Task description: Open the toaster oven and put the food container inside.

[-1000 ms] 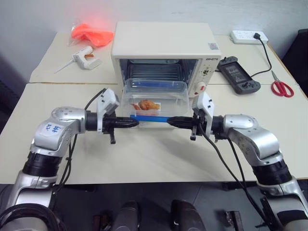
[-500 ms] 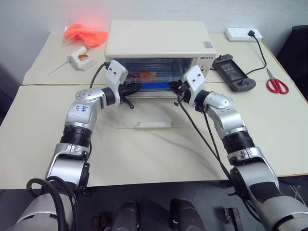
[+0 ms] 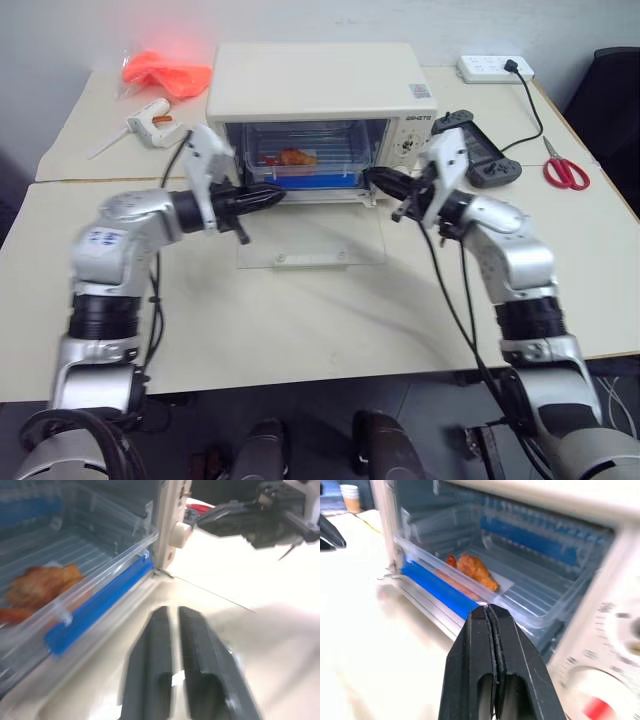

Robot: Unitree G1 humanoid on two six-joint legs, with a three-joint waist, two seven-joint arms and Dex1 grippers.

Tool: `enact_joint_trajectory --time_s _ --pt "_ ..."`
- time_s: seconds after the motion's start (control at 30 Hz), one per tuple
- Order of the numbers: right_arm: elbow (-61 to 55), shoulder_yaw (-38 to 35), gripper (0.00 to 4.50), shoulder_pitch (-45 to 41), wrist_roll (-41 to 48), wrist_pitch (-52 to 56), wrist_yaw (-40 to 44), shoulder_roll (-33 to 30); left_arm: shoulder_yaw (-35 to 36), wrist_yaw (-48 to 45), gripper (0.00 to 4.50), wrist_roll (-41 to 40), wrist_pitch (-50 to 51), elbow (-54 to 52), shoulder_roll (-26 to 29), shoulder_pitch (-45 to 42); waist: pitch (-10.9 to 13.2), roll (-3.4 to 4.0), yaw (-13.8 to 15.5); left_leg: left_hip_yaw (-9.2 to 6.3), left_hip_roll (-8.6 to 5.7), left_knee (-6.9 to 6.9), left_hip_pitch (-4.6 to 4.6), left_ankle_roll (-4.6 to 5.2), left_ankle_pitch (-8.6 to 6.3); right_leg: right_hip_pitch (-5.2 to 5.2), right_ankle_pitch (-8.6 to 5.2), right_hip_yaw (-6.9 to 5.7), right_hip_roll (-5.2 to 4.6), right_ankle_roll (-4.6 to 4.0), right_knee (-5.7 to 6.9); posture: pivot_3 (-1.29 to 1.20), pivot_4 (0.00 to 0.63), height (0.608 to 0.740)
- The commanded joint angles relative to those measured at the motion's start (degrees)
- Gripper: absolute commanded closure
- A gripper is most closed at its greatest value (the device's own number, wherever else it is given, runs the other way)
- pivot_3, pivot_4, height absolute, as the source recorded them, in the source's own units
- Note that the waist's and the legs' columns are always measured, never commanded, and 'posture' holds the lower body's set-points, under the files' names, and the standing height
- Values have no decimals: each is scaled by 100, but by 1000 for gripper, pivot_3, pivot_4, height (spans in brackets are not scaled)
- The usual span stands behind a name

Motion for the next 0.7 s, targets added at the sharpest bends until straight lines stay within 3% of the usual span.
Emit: enact_joint_trajectory --time_s 0.03,0.23,0.37,0.7 --pt "-1284 -363 4500 575 505 712 204 -513 697 -317 3100 -709 596 -771 622 244 0 0 22 -1 5 0 1 0 0 1 0 2 0 0 0 0 150 740" --pt "-2931 -887 4500 2346 1269 1595 664 -1484 1479 -746 1317 -1406 1197 -1157 1743 562 1 1 152 8 0 -4 10 7 -6 12 -1 8 -1 -1 -11 0 150 740" --pt "-3400 -801 4500 3168 1347 1777 514 -1537 1679 -1009 126 -1650 1300 -1117 2177 669 1 1 171 18 -2 -5 31 11 -9 29 -1 18 1 -1 -15 0 150 740" --pt "-2192 428 4500 2858 25 1030 -713 -248 1587 -1385 25 -1954 1299 -1363 2637 742 1 1 146 38 1 -11 33 8 -10 5 -3 46 10 -6 -1 0 150 740"
